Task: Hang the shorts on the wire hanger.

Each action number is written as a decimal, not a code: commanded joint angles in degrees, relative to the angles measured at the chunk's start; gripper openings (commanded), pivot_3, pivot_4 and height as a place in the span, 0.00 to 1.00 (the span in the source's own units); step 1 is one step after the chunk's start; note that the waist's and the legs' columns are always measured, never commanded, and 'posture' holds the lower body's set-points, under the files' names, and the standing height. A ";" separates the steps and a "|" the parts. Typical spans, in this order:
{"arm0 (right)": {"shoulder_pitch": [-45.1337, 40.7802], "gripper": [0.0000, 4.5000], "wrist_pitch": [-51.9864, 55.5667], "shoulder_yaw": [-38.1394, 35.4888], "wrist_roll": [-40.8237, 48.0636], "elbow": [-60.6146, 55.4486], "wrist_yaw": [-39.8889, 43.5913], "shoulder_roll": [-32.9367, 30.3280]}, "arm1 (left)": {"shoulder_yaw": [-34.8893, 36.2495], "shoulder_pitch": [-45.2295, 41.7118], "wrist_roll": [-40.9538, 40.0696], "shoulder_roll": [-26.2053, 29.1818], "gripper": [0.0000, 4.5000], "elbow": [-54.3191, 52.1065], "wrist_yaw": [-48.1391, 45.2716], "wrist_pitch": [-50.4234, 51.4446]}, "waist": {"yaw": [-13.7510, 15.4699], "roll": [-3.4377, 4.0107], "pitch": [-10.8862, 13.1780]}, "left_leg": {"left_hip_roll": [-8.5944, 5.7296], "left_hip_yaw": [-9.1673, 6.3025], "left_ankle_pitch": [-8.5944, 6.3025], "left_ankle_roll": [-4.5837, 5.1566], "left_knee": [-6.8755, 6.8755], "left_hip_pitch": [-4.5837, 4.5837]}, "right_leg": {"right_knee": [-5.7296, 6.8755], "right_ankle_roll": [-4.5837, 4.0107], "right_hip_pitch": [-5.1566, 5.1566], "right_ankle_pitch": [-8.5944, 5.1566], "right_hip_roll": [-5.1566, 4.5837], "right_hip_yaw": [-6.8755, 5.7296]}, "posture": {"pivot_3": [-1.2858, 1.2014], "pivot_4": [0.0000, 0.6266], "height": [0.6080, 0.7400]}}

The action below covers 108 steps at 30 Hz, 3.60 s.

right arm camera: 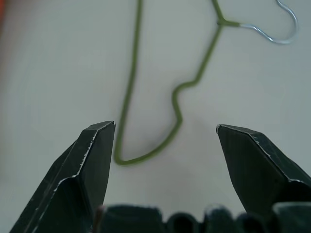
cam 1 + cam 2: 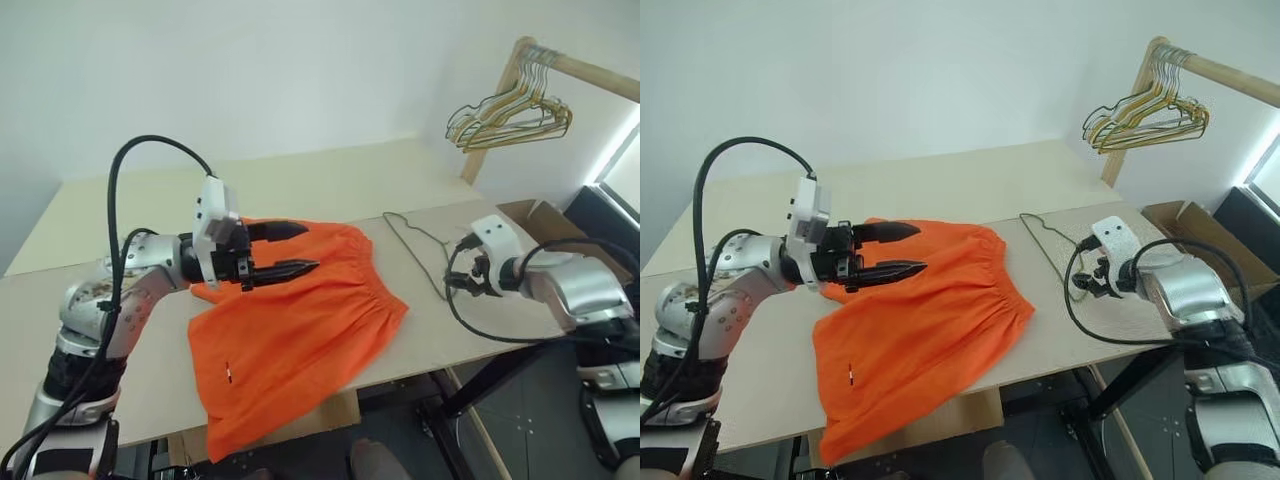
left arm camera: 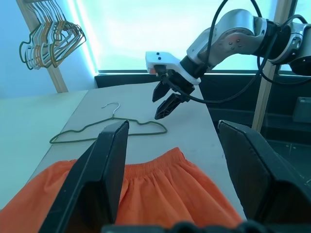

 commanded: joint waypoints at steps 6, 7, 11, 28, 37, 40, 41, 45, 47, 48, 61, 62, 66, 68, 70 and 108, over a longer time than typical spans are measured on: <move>-7.70 0.86 -5.60 2.98 -8.05 16.45 1.62 5.93 | 0.65 -0.95 1.32 -0.28 0.71 -0.25 -2.60 -1.17 | -1.52 0.00 0.00 | 0.01 -0.01 0.00 0.01 0.00 0.01 | 0.01 0.00 0.01 0.00 0.04 -0.02 | 0.39 0.00 1.00; -8.11 0.86 -6.57 3.04 -8.66 17.67 2.05 6.41 | 0.70 -0.81 1.50 -0.26 0.71 -0.30 -2.79 -1.23 | -1.74 0.00 0.00 | 0.01 -0.01 0.00 0.00 0.00 0.01 | 0.01 0.01 0.02 0.00 0.04 -0.02 | 0.39 0.00 1.00; -10.57 0.86 -9.43 1.48 -11.10 23.17 0.17 8.61 | 1.14 -0.33 1.83 0.04 0.71 -0.69 -3.17 -1.09 | -2.82 0.00 0.00 | 0.01 -0.02 0.00 0.01 0.00 0.02 | 0.02 0.02 0.04 0.01 0.03 -0.02 | 0.40 0.00 1.00; -15.39 0.35 -10.83 1.92 -16.85 35.88 2.82 13.41 | 1.66 0.14 3.26 0.99 0.72 -0.68 -4.42 -1.77 | -2.92 -0.05 -0.06 | 0.02 -0.04 0.00 0.00 0.00 0.14 | 0.01 0.04 0.16 0.02 0.06 -0.02 | 0.41 0.00 1.00; -16.97 0.01 -3.77 -5.59 -14.99 33.92 -2.27 14.76 | 1.85 0.62 4.03 0.82 0.72 -0.54 -4.20 -1.96 | -2.83 -0.05 -0.06 | 0.01 -0.06 0.00 0.00 0.00 0.10 | 0.01 0.06 0.13 0.03 0.04 -0.03 | 0.40 0.00 1.00; -17.57 0.01 -1.55 -10.00 -13.38 33.11 -5.15 15.09 | 1.69 0.38 4.20 0.70 0.72 -0.09 -4.22 -2.15 | -2.85 -0.05 -0.06 | 0.00 -0.06 0.00 0.00 0.00 0.09 | 0.01 0.07 0.13 0.03 0.03 -0.03 | 0.40 0.00 1.00; -18.00 0.01 -0.75 -12.85 -12.32 32.56 -7.21 15.34 | 1.61 0.26 4.27 0.66 0.72 0.13 -4.19 -2.23 | -2.86 -0.05 -0.06 | 0.00 -0.06 0.00 0.00 0.00 0.08 | 0.01 0.07 0.13 0.03 0.03 -0.03 | 0.40 0.00 1.00; -18.42 0.01 0.75 -20.58 -9.54 28.10 -12.78 16.05 | 1.47 -0.40 4.69 0.32 0.72 1.13 -3.81 -2.51 | -2.87 -0.04 -0.06 | 0.01 -0.06 0.00 0.00 -0.01 0.08 | 0.01 0.06 0.12 0.03 0.03 -0.02 | 0.40 0.00 1.00; -14.76 0.01 -3.72 -20.46 -10.28 18.58 -14.50 16.60 | 1.63 -1.10 4.75 0.02 0.72 1.91 -3.17 -2.25 | -2.87 -0.03 -0.05 | -0.01 -0.06 0.00 0.01 0.00 0.05 | 0.03 0.06 0.08 0.03 0.02 0.00 | 0.40 0.00 1.00; -12.63 0.01 -6.29 -19.88 -10.65 13.75 -14.50 16.70 | 1.72 -1.50 4.71 -0.13 0.72 2.27 -2.93 -2.04 | -2.90 -0.03 -0.06 | 0.01 -0.06 0.00 0.00 -0.01 0.02 | 0.02 0.07 0.06 0.03 0.03 -0.01 | 0.40 0.00 1.00; 10.39 0.00 -62.79 -2.69 -27.19 -14.59 -2.58 0.46 | 1.25 -15.95 6.74 2.05 0.99 19.48 -9.53 -0.40 | -3.18 -0.03 -0.05 | -0.12 -0.08 -0.01 0.01 0.01 0.00 | 0.00 0.24 0.00 -0.02 -0.01 -0.04 | 0.39 0.00 1.00; 10.73 0.00 -66.02 -2.45 -28.14 -14.11 -2.78 -0.12 | 0.62 -16.94 8.21 2.21 0.99 21.13 -10.21 -1.70 | -3.38 -0.03 -0.05 | -0.10 -0.07 -0.01 0.01 0.00 0.05 | -0.01 0.24 0.02 -0.02 0.01 -0.04 | 0.39 0.00 1.00; 10.72 0.00 -75.86 -2.92 -30.50 -12.39 -4.39 -0.52 | -2.94 -20.34 14.78 2.32 0.99 27.86 -11.82 -5.25 | -3.91 -0.03 -0.05 | -0.09 -0.07 -0.01 0.01 0.00 0.10 | 0.01 0.24 0.07 -0.02 0.00 -0.03 | 0.39 0.00 1.00; 10.14 0.00 -78.62 -3.51 -31.18 -11.76 -5.00 -0.17 | -4.95 -20.78 17.29 2.50 0.99 29.83 -13.50 -6.19 | -4.37 -0.03 -0.05 | -0.09 -0.07 -0.01 0.01 0.00 0.08 | 0.00 0.24 0.07 -0.02 0.00 -0.03 | 0.38 0.00 1.00; 9.49 0.00 -80.99 -3.99 -32.31 -11.24 -6.02 -0.07 | -7.15 -21.01 19.45 2.52 0.99 31.84 -15.70 -6.61 | -4.59 -0.03 -0.04 | -0.11 -0.08 -0.01 0.01 0.00 0.06 | 0.00 0.24 0.07 -0.02 -0.04 -0.02 | 0.38 0.00 1.00; 8.76 0.00 -83.20 -6.73 -33.35 -13.13 -5.35 0.80 | -10.88 -22.38 33.53 -4.36 0.01 44.23 -16.43 -14.18 | -7.43 -0.04 -0.04 | -0.10 -0.09 0.00 0.02 0.00 0.09 | 0.07 0.24 0.08 -0.01 -0.07 0.00 | 0.37 0.00 1.00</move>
